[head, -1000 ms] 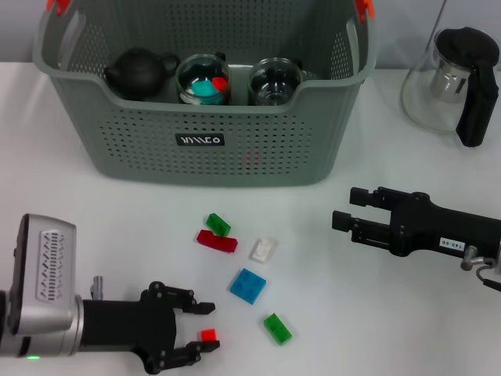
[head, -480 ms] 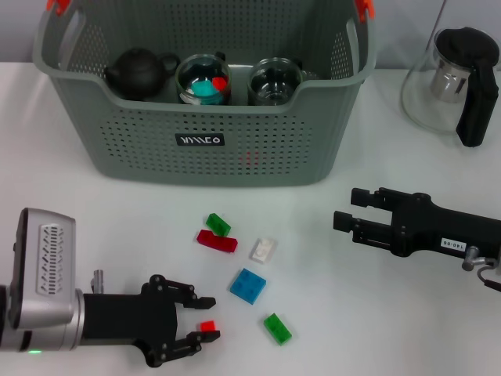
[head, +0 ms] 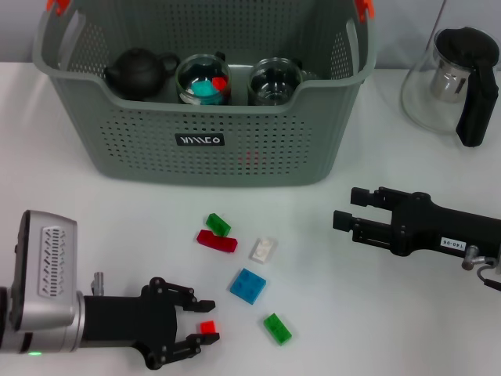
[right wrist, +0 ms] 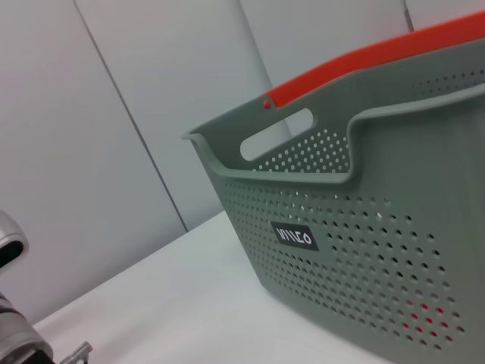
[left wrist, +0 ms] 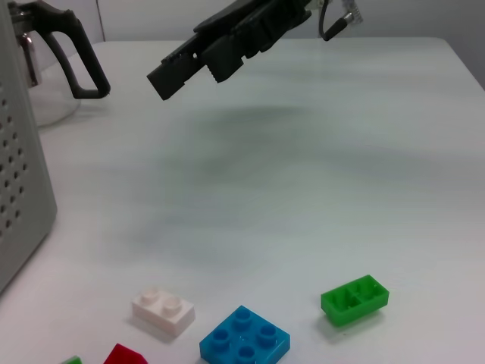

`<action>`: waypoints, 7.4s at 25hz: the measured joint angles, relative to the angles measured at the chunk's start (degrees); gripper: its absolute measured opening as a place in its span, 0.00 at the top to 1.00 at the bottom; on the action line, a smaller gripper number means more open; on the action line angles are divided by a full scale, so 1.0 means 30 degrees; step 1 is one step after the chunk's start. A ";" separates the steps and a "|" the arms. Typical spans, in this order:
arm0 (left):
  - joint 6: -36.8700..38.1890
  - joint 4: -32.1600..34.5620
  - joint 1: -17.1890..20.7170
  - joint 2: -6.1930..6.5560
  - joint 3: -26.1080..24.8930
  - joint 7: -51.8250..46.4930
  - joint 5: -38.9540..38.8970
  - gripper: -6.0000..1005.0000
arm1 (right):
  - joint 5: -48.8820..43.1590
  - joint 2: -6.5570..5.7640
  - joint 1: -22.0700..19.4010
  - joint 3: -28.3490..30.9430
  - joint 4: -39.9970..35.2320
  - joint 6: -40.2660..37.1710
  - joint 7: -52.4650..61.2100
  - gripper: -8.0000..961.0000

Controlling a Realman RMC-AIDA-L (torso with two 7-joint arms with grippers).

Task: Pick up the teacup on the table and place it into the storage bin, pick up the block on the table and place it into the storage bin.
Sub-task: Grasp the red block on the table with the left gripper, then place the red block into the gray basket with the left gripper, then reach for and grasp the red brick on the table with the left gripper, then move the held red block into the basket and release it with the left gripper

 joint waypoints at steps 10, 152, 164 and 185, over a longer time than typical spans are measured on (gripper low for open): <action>-0.0169 0.0034 -0.0330 0.0028 0.0225 -0.0273 0.0299 0.64 | 0.0005 0.0005 -0.0033 0.0000 0.0001 0.0000 -0.0005 0.25; -0.1268 0.0161 -0.2000 0.0200 -0.0961 -0.3982 -0.2859 0.81 | 0.0165 0.0007 -0.0048 0.0497 -0.0029 -0.0230 0.0023 0.25; 0.3606 0.7501 -0.5723 0.1646 -0.4546 -1.3951 -0.6117 0.77 | 0.0084 0.0135 0.0087 0.0481 -0.0030 -0.0231 0.0035 0.25; -1.0186 0.7255 -0.7643 0.0595 0.1974 -1.9252 0.2877 0.68 | 0.0048 0.0136 0.0073 0.0500 -0.0031 -0.0535 0.0053 0.25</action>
